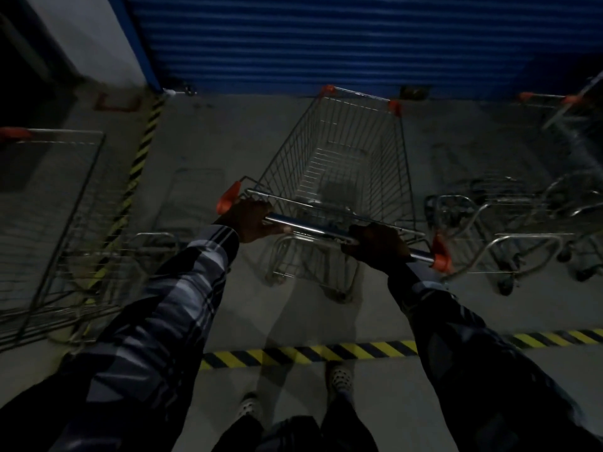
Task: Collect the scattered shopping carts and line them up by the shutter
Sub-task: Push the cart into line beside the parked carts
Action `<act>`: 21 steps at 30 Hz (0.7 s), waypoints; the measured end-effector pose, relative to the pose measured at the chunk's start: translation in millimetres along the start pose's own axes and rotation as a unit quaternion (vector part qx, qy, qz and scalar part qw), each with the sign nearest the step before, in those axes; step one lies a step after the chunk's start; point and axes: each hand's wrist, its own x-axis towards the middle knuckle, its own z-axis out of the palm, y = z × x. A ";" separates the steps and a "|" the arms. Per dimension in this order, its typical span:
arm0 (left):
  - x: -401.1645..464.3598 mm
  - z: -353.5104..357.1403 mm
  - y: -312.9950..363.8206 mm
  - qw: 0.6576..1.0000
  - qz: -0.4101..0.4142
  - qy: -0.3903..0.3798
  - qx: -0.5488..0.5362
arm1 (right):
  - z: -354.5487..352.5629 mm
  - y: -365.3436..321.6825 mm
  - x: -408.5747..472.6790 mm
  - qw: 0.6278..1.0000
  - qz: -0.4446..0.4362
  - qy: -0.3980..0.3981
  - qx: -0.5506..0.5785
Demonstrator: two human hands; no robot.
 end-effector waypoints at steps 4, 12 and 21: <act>-47.0 -1.8 -46.2 1.000 -0.014 0.005 -0.008 | 8.7 -55.8 5.5 1.000 -0.011 -0.022 -0.019; -142.0 -0.4 -98.4 0.998 -0.006 0.059 -0.024 | 23.1 -138.6 -3.9 0.999 -0.040 -0.013 -0.021; -248.8 21.9 -111.9 0.996 -0.041 0.067 -0.039 | 54.8 -192.9 -66.1 0.994 -0.106 -0.008 -0.031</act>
